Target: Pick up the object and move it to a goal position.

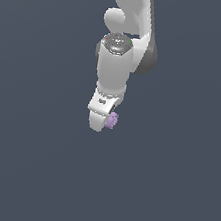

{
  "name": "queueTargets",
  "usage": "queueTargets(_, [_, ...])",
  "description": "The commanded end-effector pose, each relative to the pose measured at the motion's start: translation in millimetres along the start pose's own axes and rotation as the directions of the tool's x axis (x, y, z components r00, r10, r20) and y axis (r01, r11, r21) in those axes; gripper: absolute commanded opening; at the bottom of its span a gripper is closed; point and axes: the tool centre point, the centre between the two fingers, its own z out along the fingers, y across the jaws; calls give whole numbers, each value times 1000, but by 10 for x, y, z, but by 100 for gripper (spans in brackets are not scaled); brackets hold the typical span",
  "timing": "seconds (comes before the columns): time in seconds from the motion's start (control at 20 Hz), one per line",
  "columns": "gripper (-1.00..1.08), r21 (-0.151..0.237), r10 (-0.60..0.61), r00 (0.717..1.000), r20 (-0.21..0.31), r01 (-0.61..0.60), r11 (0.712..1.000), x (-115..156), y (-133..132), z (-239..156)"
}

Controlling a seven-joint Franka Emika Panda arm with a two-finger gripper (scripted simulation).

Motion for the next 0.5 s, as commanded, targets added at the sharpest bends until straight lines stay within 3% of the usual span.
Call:
queueTargets(0.0, [-100,0,0,1000,0,0,1000,-12,-86,-277])
queueTargets(0.45, [-100,3,-2,1000,-2,2,1000,-52,-387,-1342])
